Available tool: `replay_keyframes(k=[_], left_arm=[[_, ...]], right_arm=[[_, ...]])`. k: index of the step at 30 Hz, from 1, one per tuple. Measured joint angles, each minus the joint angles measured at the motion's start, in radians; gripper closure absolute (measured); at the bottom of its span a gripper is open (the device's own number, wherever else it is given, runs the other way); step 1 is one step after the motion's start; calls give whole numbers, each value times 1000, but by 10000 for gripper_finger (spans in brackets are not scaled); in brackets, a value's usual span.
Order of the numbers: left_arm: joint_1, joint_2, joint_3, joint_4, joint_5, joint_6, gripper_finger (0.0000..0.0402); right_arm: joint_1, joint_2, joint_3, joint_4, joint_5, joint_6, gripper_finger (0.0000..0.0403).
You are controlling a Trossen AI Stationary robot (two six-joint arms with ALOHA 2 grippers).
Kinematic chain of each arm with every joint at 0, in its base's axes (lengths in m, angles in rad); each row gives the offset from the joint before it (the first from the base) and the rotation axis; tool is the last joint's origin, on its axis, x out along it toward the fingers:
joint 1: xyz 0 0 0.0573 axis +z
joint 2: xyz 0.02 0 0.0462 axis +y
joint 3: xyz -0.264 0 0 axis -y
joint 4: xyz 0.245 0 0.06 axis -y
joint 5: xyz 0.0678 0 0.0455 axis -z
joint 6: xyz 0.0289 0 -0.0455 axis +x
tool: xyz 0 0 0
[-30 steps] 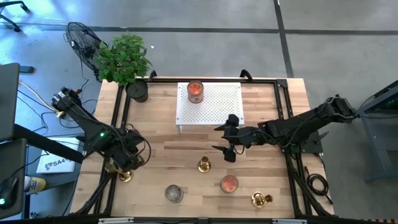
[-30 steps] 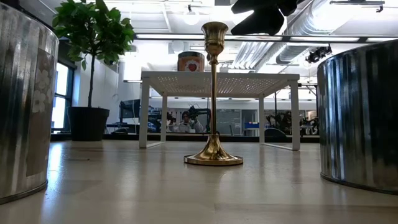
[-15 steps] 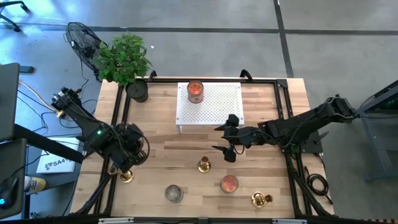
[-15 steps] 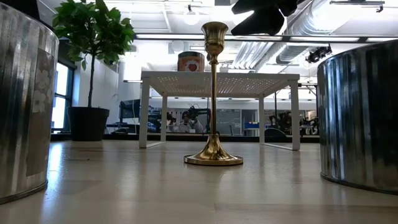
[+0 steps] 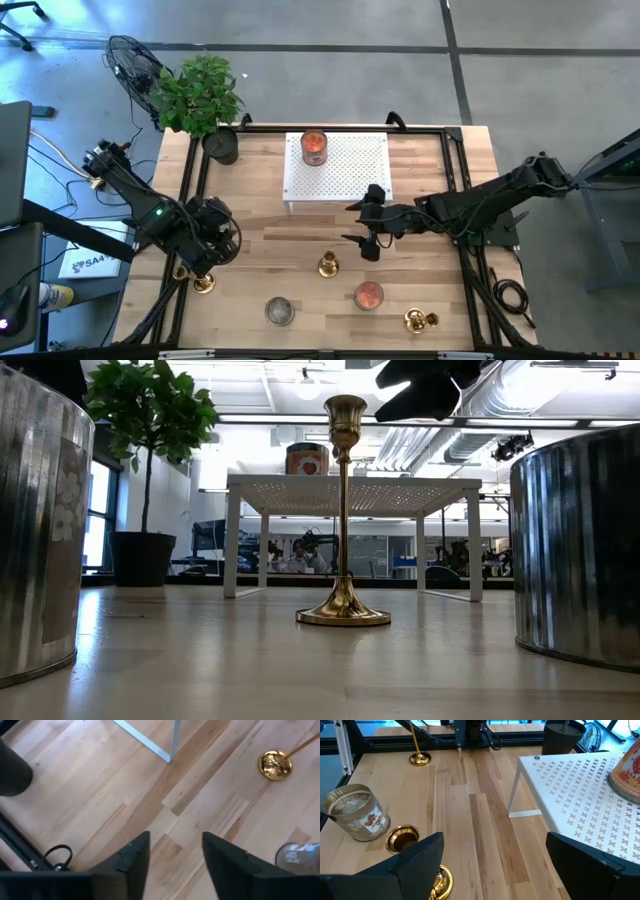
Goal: Pick & Place candle stick holders
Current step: Put the left gold candle holder on the shelf
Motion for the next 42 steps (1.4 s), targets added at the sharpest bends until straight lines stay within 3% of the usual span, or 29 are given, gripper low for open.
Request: replay_keyframes(k=[4,8,13,19,22,30,37,42], left_arm=[[0,0,0,10,59,11,158],[0,0,0,4,211,138,106],[0,0,0,33,238,134,71],[0,-1,0,16,275,285,62],[0,-6,13,-23,344,363,62],[0,-6,135,-51,421,340,62],[0,-6,230,-70,633,438,62],[-1,1,230,-158,684,371,62]], right_arm=[[0,0,0,0,0,0,57],[0,0,0,0,0,0,57],[0,0,0,0,0,-1,57],[0,0,0,-34,-1,-5,57],[0,0,0,-69,0,19,57],[-1,0,0,-76,34,1,57],[-1,0,0,-47,61,-7,57],[-1,0,0,-43,49,-8,57]])
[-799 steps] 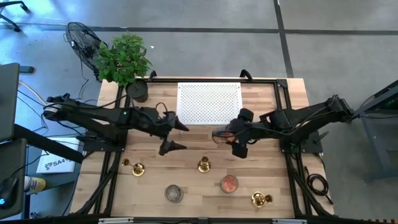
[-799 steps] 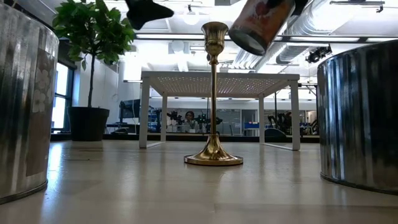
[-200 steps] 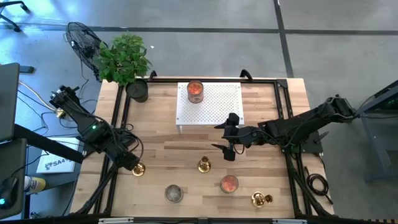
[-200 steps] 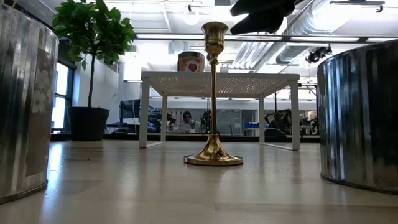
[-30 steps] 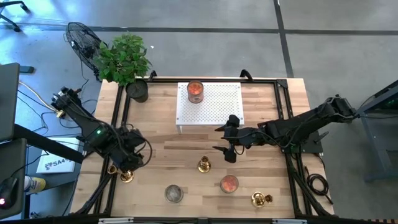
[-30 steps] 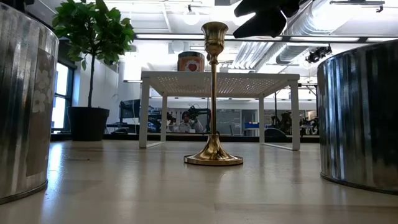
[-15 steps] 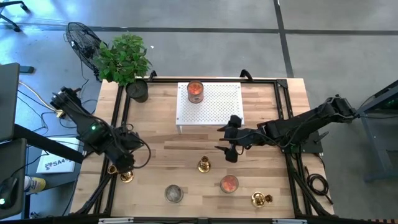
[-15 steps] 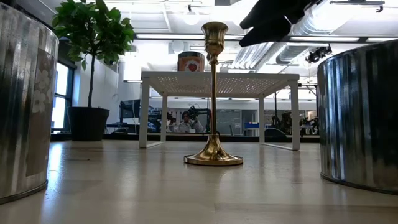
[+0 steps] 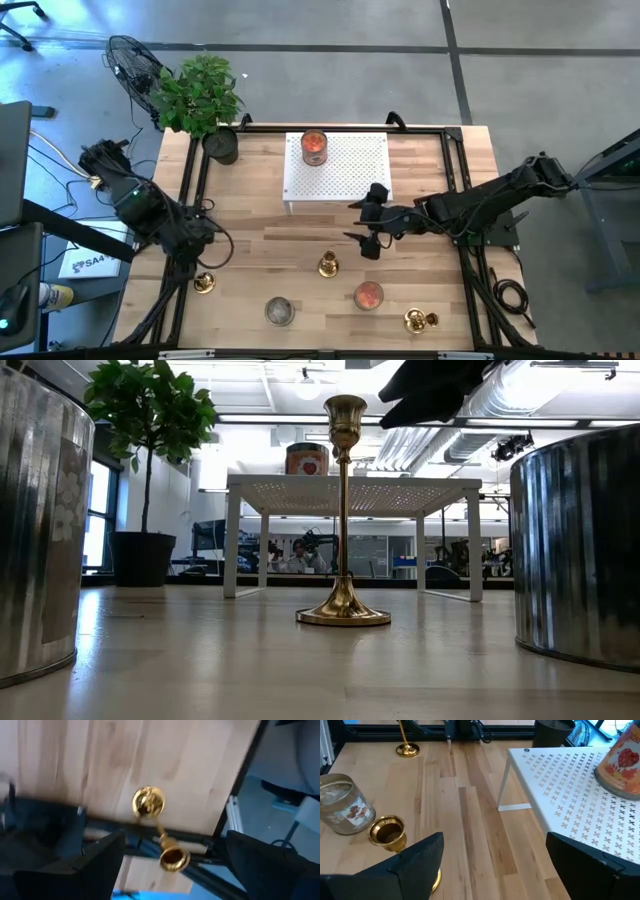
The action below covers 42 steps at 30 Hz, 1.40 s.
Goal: Pick & Place candle stick holders
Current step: Put the left gold candle holder on the shelf
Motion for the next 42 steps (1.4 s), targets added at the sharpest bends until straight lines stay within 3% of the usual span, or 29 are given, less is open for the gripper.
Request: replay_keyframes(k=[5,13,23,30,34,42], left_arm=[[-7,22,-5,8,48,-64,62],[-92,36,-5,7,72,-344,62],[-243,38,-5,7,-64,-796,62],[-319,40,-5,7,-68,-1006,62],[-359,47,-5,10,-82,-1028,62],[-387,101,-5,38,-144,-932,62]], right_arm=[[-1,0,0,14,5,-31,57],[0,0,0,36,3,-69,57],[0,0,0,38,-4,-75,57],[0,0,0,58,-4,-79,57],[0,0,0,59,-4,-79,57],[0,0,0,60,-4,-79,57]])
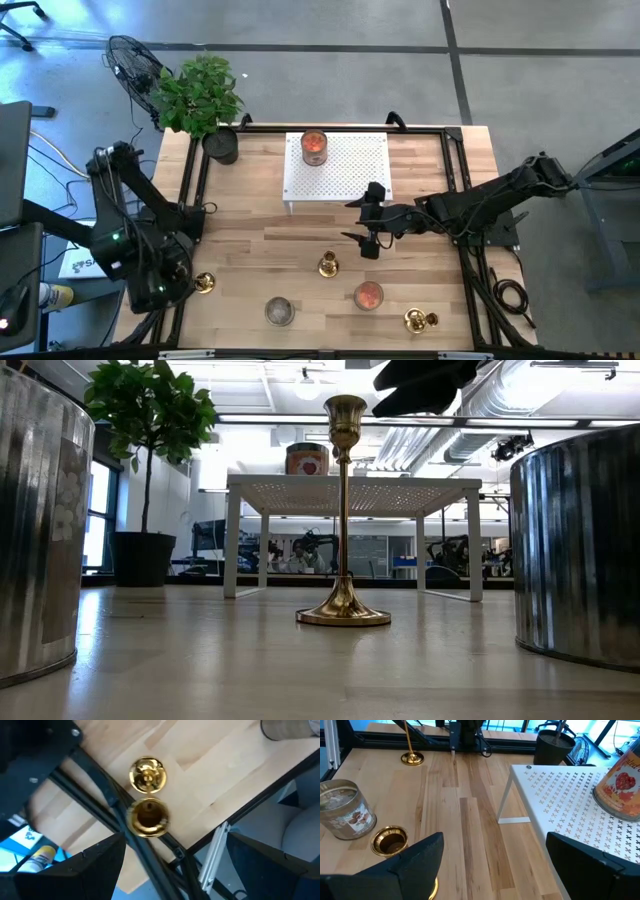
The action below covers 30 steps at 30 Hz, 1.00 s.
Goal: Pick & Place candle stick holders
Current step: Put the left gold candle holder on the shelf
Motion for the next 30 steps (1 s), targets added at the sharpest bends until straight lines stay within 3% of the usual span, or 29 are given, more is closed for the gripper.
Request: replay_keyframes(k=[7,22,30], left_arm=[[1,26,-1,35,9,71,62],[1,18,-1,-32,27,-14,62],[1,18,-1,-31,24,68,62]], right_arm=[[0,0,0,24,0,8,57],[0,0,0,52,0,34,57],[0,0,0,52,0,34,57]])
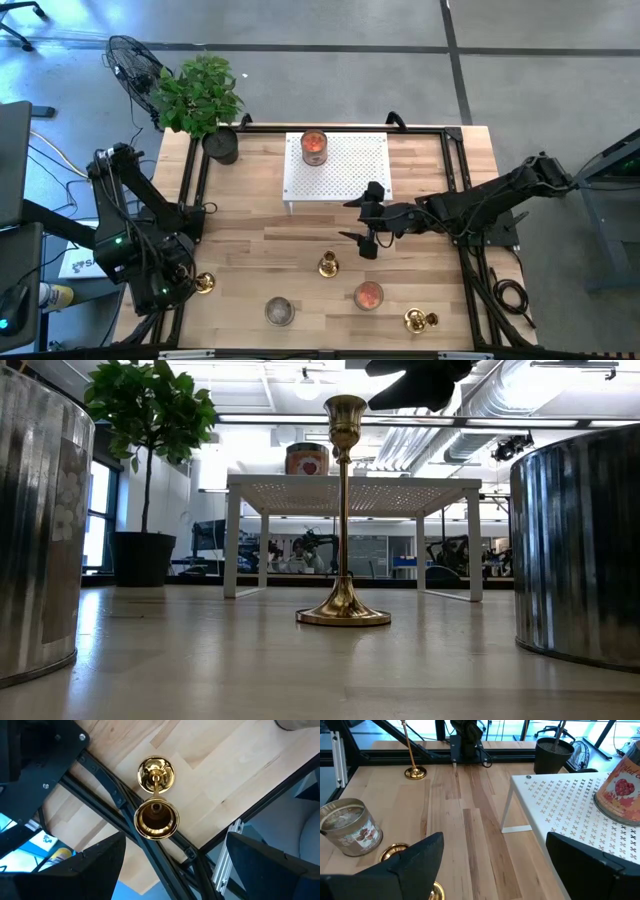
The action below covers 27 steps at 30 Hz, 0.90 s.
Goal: Pick & Place candle stick holders
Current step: Put the left gold candle holder on the shelf
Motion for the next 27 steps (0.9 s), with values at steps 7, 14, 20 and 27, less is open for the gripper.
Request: replay_keyframes(k=[7,14,20,27], left_arm=[[0,0,0,0,-51,-2,62],[0,0,0,0,-68,-27,62],[0,0,0,0,-69,-60,62],[0,0,-54,0,-4,-87,62]], right_arm=[[0,0,0,0,0,0,57],[0,0,0,0,0,0,57],[0,0,0,0,0,0,57],[1,0,0,-2,-3,9,57]])
